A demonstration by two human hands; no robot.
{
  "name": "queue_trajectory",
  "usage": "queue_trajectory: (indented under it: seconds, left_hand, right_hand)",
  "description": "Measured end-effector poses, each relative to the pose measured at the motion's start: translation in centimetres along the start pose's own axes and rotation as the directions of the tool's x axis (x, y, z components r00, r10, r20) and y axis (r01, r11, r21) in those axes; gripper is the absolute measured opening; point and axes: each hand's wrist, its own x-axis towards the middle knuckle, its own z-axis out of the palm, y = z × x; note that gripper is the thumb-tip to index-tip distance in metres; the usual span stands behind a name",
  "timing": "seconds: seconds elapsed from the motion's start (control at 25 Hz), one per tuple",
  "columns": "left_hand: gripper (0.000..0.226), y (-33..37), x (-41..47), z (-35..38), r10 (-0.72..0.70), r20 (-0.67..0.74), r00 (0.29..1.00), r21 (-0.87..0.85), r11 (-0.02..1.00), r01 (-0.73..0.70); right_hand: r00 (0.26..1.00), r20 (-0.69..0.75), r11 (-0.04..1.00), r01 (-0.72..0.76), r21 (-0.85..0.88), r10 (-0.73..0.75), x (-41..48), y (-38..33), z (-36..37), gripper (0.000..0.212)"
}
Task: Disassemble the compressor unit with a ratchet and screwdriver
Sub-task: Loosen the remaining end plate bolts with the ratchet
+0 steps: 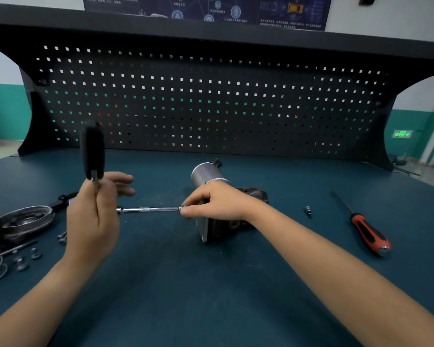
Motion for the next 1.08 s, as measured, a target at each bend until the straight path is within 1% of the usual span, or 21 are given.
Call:
queue_trajectory:
  seconds: [0.08, 0.12, 0.2, 0.24, 0.28, 0.32, 0.36, 0.4, 0.44, 0.48, 0.52, 0.56, 0.6, 0.64, 0.68, 0.76, 0.84, 0.92, 1.0, 1.04, 1.08]
  left_hand:
    - [0.031, 0.1, 0.5, 0.5, -0.26, -0.042, 0.965, -0.043, 0.965, 0.258]
    - [0.032, -0.1, 0.8, 0.7, -0.426, -0.048, 0.903, -0.065, 0.904, 0.423]
    - [0.031, -0.6, 1.5, 0.5, -0.729, 0.055, 0.682, -0.19, 0.663, 0.724]
    - [0.031, -0.8, 1.7, 0.3, -0.813, 0.135, 0.567, -0.292, 0.515, 0.806]
    - [0.033, -0.9, 1.8, 0.1, -0.846, 0.191, 0.497, -0.365, 0.409, 0.837]
    - [0.034, -1.0, 1.7, 0.1, -0.851, 0.215, 0.478, -0.375, 0.38, 0.846]
    - [0.035, -1.1, 1.5, 0.2, -0.831, 0.194, 0.521, -0.306, 0.454, 0.837]
    - [0.036, -1.1, 1.2, 0.5, -0.768, 0.13, 0.627, -0.187, 0.602, 0.776]
    - [0.038, -1.0, 0.8, 0.7, -0.623, 0.037, 0.782, -0.064, 0.779, 0.624]
    - [0.038, -0.8, 0.5, 0.7, -0.403, -0.03, 0.915, 0.015, 0.915, 0.403]
    - [0.034, -0.5, 0.3, 0.4, -0.172, -0.037, 0.984, 0.05, 0.984, 0.174]
    - [0.029, -0.4, 0.1, 0.1, 0.019, -0.007, 1.0, 0.055, 0.998, -0.019]
    - [0.025, -0.5, -0.1, -0.1, 0.122, 0.018, 0.992, 0.048, 0.991, -0.122]
    - [0.023, -0.5, -0.1, -0.2, 0.117, 0.029, 0.993, 0.037, 0.992, -0.118]
    - [0.024, -0.4, 0.0, -0.1, 0.03, 0.022, 0.999, 0.011, 0.999, -0.03]
    - [0.031, -0.4, 0.3, 0.5, -0.251, -0.024, 0.968, -0.024, 0.968, 0.251]
    - [0.033, -0.7, 0.6, 0.8, -0.535, -0.009, 0.845, -0.058, 0.844, 0.533]
    - [0.031, -1.2, 0.9, 0.7, -0.715, 0.058, 0.697, -0.111, 0.689, 0.716]
    - [0.031, -1.4, 0.9, 0.6, -0.786, 0.111, 0.608, -0.144, 0.592, 0.793]
    - [0.032, -1.5, 0.8, 0.7, -0.777, 0.116, 0.618, -0.132, 0.605, 0.785]
    - [0.034, -1.6, 0.6, 0.7, -0.732, 0.094, 0.675, -0.099, 0.668, 0.737]
  right_hand:
    - [0.999, -0.019, 0.999, 0.04, -0.019, -0.041, -0.1, 0.2, 0.1, 0.022]
    - [0.997, -0.039, 0.996, 0.057, -0.064, -0.06, 0.0, 0.3, 0.2, 0.022]
    - [0.994, -0.066, 0.985, 0.079, -0.156, -0.09, 0.1, 0.4, 0.5, 0.019]
    - [0.993, -0.068, 0.981, 0.086, -0.177, -0.099, 0.1, 0.3, 0.6, 0.018]
    - [0.993, -0.061, 0.979, 0.089, -0.183, -0.102, 0.2, 0.2, 0.7, 0.015]
    - [0.993, -0.049, 0.978, 0.093, -0.185, -0.104, 0.2, 0.1, 0.7, 0.014]
    - [0.993, -0.037, 0.976, 0.099, -0.194, -0.108, 0.2, 0.0, 0.6, 0.02]
    - [0.994, -0.027, 0.975, 0.102, -0.199, -0.11, 0.2, 0.0, 0.6, 0.028]
    - [0.995, -0.018, 0.979, 0.094, -0.183, -0.099, 0.2, -0.1, 0.5, 0.03]
    - [0.997, -0.011, 0.985, 0.08, -0.152, -0.082, 0.2, -0.1, 0.4, 0.027]
    - [0.998, -0.003, 0.991, 0.065, -0.12, -0.066, 0.2, 0.0, 0.3, 0.022]
    - [0.999, 0.0, 0.994, 0.054, -0.093, -0.054, 0.2, 0.0, 0.2, 0.019]
    - [0.999, 0.0, 0.996, 0.05, -0.069, -0.05, 0.1, 0.0, 0.1, 0.018]
    - [0.999, -0.007, 0.997, 0.051, -0.059, -0.051, 0.1, 0.2, 0.1, 0.017]
    - [0.998, -0.018, 0.997, 0.053, -0.058, -0.054, 0.1, 0.2, 0.1, 0.018]
    - [0.997, -0.038, 0.995, 0.059, -0.085, -0.063, 0.0, 0.3, 0.2, 0.028]
    - [0.996, -0.055, 0.988, 0.069, -0.137, -0.077, 0.1, 0.4, 0.4, 0.029]
    - [0.993, -0.073, 0.98, 0.077, -0.184, -0.092, 0.1, 0.5, 0.5, 0.023]
    - [0.992, -0.074, 0.973, 0.082, -0.215, -0.1, 0.1, 0.4, 0.6, 0.02]
    - [0.993, -0.068, 0.97, 0.081, -0.231, -0.1, 0.2, 0.4, 0.7, 0.021]
    - [0.994, -0.061, 0.967, 0.078, -0.241, -0.096, 0.2, 0.4, 0.7, 0.021]
